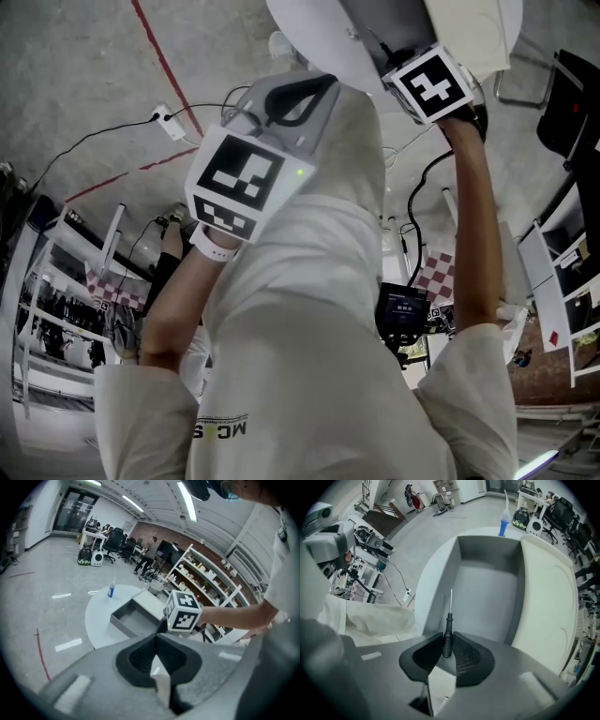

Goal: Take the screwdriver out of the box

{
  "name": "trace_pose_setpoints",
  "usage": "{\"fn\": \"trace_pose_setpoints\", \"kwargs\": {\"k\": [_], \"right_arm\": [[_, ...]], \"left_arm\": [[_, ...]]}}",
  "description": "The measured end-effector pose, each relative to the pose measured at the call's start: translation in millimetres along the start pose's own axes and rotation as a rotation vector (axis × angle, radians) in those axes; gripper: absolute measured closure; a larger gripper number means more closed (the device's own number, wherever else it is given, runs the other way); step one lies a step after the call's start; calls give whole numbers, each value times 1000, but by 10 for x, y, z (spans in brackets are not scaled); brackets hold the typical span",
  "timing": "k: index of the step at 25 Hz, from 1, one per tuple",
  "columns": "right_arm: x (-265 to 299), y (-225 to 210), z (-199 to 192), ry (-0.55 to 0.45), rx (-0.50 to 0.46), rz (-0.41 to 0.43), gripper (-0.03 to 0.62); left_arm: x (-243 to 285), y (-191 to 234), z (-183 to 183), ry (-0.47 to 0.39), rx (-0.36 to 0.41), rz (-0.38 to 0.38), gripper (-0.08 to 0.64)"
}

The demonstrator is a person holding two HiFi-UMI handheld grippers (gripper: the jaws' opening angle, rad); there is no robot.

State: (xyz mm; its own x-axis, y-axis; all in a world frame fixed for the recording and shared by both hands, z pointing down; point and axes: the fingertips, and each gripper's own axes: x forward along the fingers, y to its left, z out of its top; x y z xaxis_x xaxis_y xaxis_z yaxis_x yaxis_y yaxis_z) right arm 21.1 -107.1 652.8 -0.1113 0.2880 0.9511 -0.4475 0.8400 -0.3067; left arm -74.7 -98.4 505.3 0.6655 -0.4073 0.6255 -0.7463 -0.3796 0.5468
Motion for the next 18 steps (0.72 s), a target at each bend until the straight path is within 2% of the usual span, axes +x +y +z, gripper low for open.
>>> {"fn": "trace_pose_setpoints", "kwargs": {"k": [10,18], "right_arm": [[-385,141,-35,-57,23,-30,523],[-808,338,26,-157,66,-78,523]], "left_arm": [[-170,-157,147,-20,30,-9,558],[-420,-311,310,-57,53,-7,558]]}}
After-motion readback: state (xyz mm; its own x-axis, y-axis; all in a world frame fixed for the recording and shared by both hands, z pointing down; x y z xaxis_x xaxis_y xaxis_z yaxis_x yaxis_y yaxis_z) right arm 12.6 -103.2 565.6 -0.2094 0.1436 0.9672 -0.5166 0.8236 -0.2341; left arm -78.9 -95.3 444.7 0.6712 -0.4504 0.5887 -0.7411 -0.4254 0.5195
